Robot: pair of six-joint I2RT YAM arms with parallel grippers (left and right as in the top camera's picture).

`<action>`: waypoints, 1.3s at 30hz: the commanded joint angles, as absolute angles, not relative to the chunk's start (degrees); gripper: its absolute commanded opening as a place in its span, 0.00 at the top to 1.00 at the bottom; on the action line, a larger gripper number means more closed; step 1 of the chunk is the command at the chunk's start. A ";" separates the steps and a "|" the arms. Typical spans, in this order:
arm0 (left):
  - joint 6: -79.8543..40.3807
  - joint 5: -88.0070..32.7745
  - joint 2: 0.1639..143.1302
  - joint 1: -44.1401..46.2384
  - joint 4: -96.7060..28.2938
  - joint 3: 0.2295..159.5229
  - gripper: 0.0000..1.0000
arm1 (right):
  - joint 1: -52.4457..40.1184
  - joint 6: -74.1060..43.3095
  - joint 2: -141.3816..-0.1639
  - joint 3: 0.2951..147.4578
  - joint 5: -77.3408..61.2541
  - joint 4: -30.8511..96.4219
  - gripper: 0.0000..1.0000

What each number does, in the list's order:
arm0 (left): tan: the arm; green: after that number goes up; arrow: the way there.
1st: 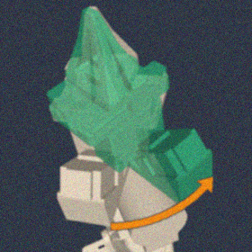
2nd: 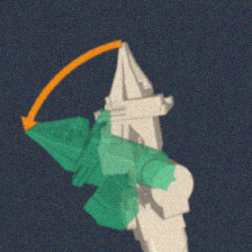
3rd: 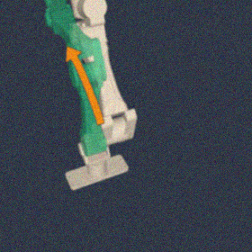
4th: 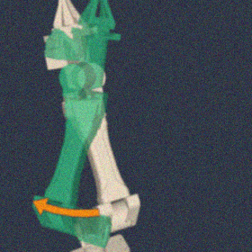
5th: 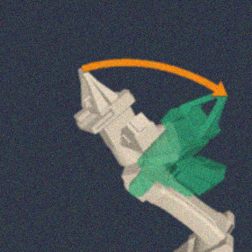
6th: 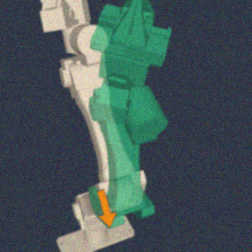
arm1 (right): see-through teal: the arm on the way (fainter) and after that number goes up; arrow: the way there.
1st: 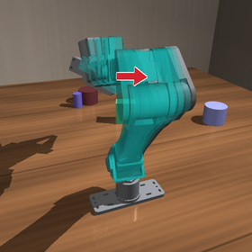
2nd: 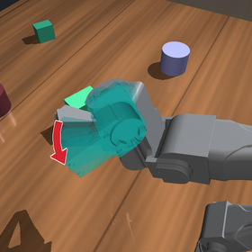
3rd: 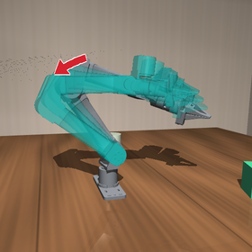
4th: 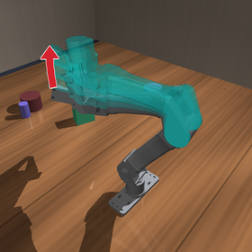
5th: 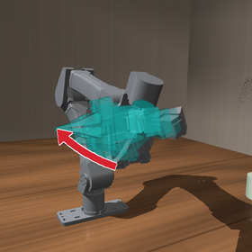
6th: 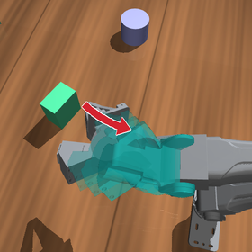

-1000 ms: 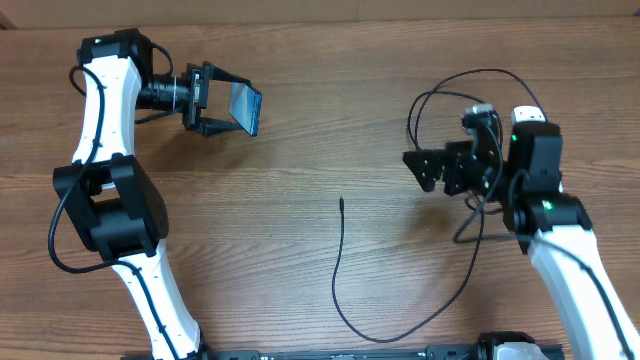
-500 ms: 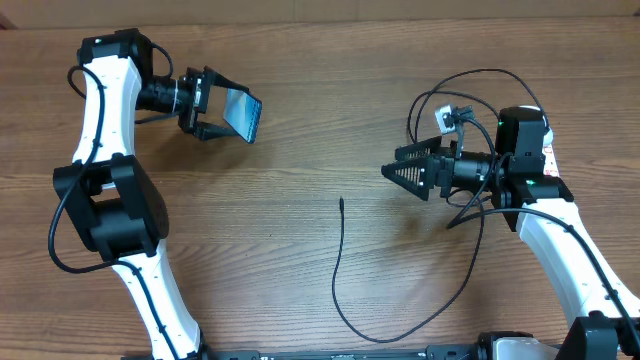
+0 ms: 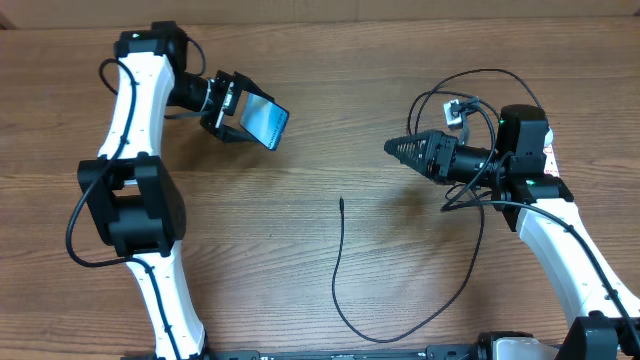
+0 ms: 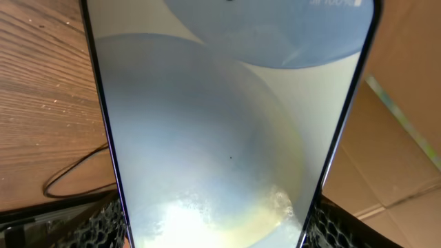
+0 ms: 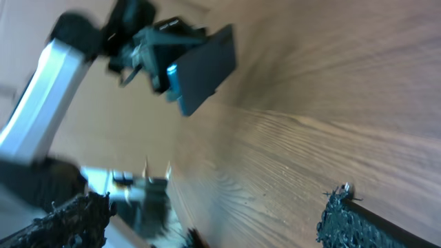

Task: Plug charger to phone and switch on socket
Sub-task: 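Raise the right gripper and move it toward the phone, then close the right gripper on the phone's edge beside the left gripper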

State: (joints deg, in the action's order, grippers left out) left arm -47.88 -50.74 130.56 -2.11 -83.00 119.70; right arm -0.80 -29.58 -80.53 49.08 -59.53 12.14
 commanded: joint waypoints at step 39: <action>-73.56 -43.46 130.72 19.18 -75.24 121.40 0.96 | -13.02 -32.40 -80.51 50.59 -35.97 12.73 0.00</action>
State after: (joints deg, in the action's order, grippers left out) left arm -69.21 -43.55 130.56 18.33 -75.59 119.70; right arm -12.80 -31.62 -80.53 49.08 -37.10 13.28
